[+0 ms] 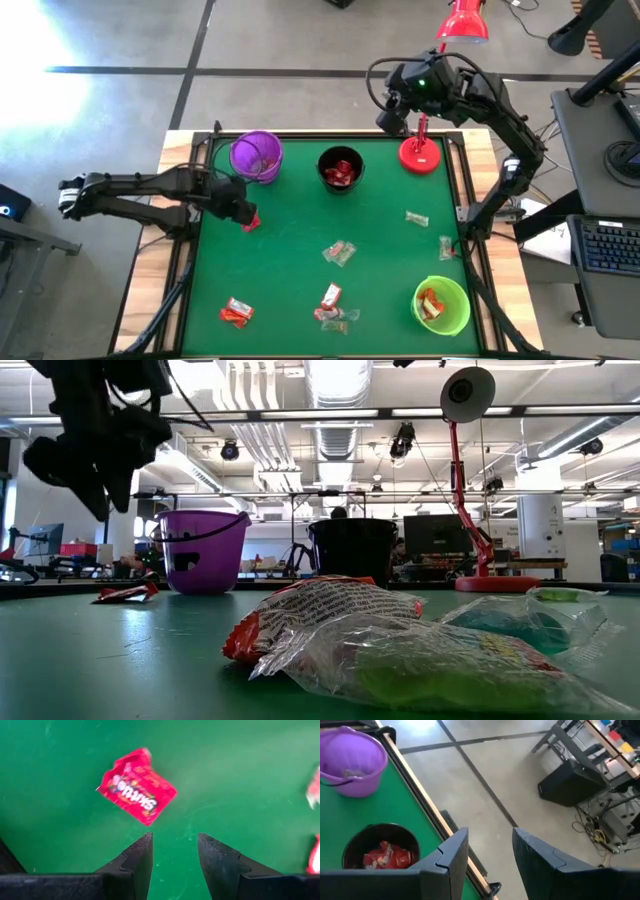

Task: Sort candy
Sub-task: Put the red candy pack into the black bucket

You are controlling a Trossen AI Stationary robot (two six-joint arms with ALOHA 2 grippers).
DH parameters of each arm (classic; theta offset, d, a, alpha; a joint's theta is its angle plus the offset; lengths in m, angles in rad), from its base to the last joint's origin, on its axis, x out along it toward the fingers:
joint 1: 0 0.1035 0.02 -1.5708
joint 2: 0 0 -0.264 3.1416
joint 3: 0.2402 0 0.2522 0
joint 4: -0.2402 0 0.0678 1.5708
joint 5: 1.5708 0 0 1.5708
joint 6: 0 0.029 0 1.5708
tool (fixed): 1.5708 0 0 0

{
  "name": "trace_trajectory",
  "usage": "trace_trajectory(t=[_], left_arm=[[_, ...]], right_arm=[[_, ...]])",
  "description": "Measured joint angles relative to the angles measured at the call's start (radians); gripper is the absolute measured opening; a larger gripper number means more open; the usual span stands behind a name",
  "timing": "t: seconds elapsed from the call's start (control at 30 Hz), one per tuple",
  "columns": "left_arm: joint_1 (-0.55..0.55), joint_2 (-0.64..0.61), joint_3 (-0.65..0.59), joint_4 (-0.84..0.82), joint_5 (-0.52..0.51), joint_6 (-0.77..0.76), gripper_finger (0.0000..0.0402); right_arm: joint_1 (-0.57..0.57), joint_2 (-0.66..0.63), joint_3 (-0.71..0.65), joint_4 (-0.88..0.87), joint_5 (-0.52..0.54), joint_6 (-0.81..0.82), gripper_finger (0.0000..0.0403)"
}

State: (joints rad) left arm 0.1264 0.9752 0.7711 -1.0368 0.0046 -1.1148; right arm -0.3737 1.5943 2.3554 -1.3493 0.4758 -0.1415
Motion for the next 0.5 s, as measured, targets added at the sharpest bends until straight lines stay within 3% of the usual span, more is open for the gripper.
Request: trace_trajectory(t=[0.2, 0.5], left_arm=[[-0.001, 0.001, -0.045, 0.023, -0.066, -0.206, 0.0137], [-0.001, 0.038, -0.142, 0.171, -0.101, -0.324, 0.0137]], right_arm=[[0.000, -0.005, 0.000, 0.000, 0.008, 0.063, 0.0144], [0.000, -0.003, 0.000, 0.000, 0.007, 0.128, 0.0143]])
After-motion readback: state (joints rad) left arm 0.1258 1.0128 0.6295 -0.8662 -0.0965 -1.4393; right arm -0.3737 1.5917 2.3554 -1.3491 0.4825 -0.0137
